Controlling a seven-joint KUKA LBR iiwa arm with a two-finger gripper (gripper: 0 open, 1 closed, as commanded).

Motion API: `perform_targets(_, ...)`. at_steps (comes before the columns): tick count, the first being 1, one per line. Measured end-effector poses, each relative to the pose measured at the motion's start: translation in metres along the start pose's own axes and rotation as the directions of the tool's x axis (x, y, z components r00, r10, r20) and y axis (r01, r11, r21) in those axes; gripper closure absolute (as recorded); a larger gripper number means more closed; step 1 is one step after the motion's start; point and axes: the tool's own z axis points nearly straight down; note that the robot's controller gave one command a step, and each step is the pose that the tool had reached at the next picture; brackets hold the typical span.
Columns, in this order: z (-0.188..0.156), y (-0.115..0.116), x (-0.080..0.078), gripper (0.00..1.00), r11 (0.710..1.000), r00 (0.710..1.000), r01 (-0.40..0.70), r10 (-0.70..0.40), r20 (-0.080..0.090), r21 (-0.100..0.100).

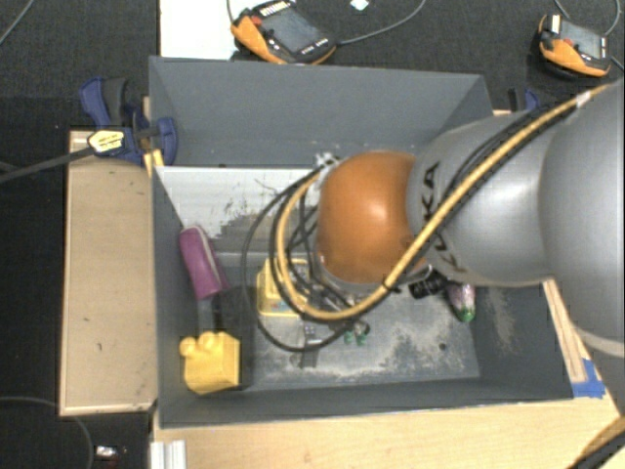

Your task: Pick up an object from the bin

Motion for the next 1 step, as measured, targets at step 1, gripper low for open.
perform_targets(1,-0.0035,-0.0007,-0.0021,0.0,1.0,1.0,-0.006,0.006,0.007,-0.001)
